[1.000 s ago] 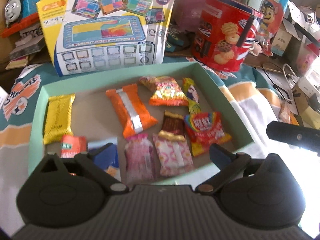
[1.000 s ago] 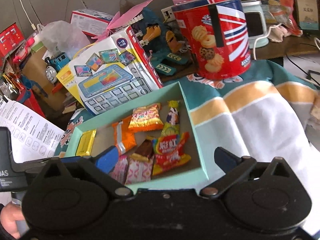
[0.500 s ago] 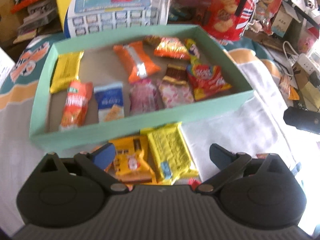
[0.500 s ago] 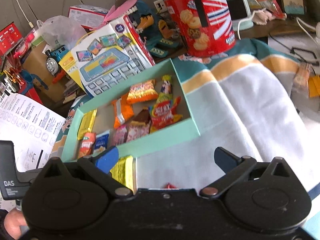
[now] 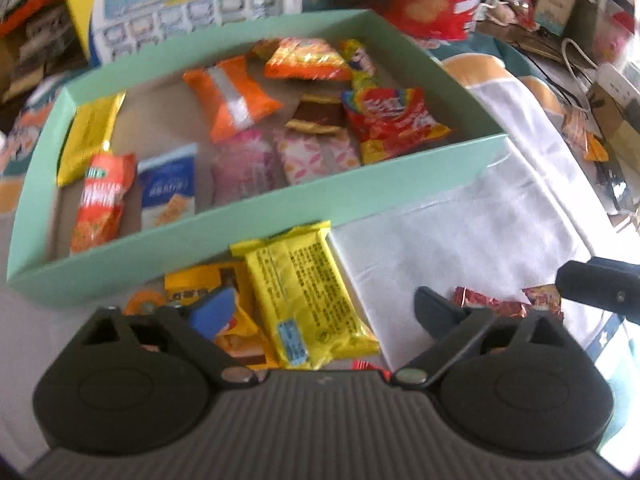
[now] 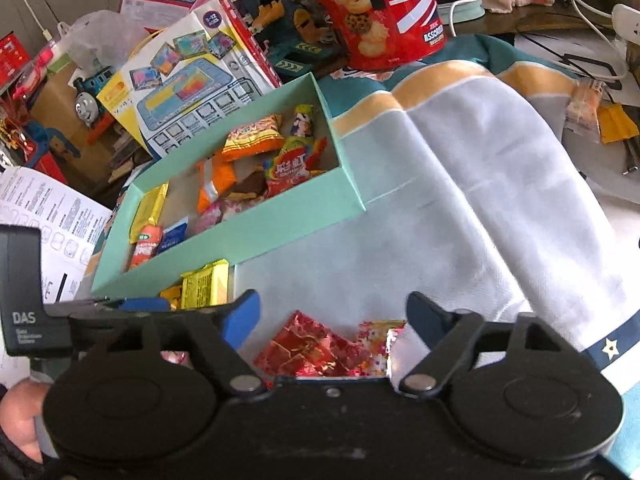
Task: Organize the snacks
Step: 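Grasp the yellow biscuit pack with left tool while right tool grasps red patterned candy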
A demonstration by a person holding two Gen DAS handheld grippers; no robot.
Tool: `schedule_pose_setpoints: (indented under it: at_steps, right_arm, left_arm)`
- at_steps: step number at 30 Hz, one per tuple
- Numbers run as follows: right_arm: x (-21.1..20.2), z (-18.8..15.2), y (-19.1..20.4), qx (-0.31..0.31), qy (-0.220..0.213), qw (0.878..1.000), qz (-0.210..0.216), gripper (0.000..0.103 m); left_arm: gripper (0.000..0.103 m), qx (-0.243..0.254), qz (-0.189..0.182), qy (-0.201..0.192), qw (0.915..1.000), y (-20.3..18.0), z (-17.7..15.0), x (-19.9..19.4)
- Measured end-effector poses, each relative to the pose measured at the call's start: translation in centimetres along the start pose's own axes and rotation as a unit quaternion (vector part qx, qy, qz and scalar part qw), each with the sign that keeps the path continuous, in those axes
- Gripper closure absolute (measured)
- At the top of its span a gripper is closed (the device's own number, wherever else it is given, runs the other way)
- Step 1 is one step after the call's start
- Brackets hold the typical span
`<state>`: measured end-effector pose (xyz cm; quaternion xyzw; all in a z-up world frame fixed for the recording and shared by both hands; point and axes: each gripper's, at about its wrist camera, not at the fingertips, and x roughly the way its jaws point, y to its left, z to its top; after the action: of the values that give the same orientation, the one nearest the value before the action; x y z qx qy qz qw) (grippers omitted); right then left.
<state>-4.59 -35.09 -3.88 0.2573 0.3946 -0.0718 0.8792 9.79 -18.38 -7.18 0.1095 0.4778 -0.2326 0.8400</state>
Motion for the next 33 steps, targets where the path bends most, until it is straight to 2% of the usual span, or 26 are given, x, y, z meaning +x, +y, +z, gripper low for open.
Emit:
schedule_pose_setpoints:
  at_steps: [1, 2, 3, 4, 7, 11, 18, 25, 30, 33]
  right_arm:
    - [0.2, 0.1, -0.1, 0.006, 0.004, 1.0, 0.015, 0.03]
    - [0.4, 0.1, 0.0, 0.008, 0.008, 1.0, 0.025, 0.04]
    - [0.7, 0.2, 0.1, 0.007, 0.012, 1.0, 0.027, 0.046]
    - [1.1, 0.2, 0.4, 0.002, 0.016, 1.0, 0.026, 0.047]
    - [2.3, 0.1, 0.8, -0.011, 0.029, 0.999, 0.032, 0.054]
    - [3.5, -0.4, 0.8, -0.016, 0.054, 0.998, 0.033, 0.054]
    - [3.8, -1.9, 2.4, -0.066, 0.104, 0.992, 0.041, 0.054]
    - [4.6, -2.3, 4.2, -0.1, 0.091, 0.991, 0.0, 0.052]
    - [4.6, -4.3, 6.2, -0.182, 0.07, 0.98, -0.042, 0.054]
    - [4.2, -4.8, 6.4, -0.193, 0.075, 0.977, -0.05, 0.057]
  left_arm:
    - [0.041, 0.012, -0.01, 0.002, 0.9999, -0.3, 0.1, 0.1]
    - [0.043, 0.023, -0.016, 0.002, 0.9996, -0.6, 0.1, 0.1]
    - [0.045, 0.032, -0.022, 0.0, 0.9993, -0.9, 0.1, 0.0]
    - [0.05, 0.039, -0.029, 0.0, 0.9988, -1.1, 0.2, 0.0]
    - [0.054, 0.044, -0.057, -0.001, 0.9974, -1.1, 0.1, -0.2]
    - [0.052, 0.032, -0.063, 0.008, 0.9975, -0.5, 0.1, 0.0]
    - [0.04, 0.021, -0.05, 0.009, 0.9985, 0.6, 0.1, 0.1]
    - [0.033, 0.024, -0.041, 0.015, 0.9988, 0.7, -0.1, 0.2]
    - [0.03, 0.018, -0.041, 0.019, 0.9988, 1.0, -0.4, 0.1]
    - [0.029, 0.021, -0.04, 0.024, 0.9987, 0.8, -0.5, 0.4]
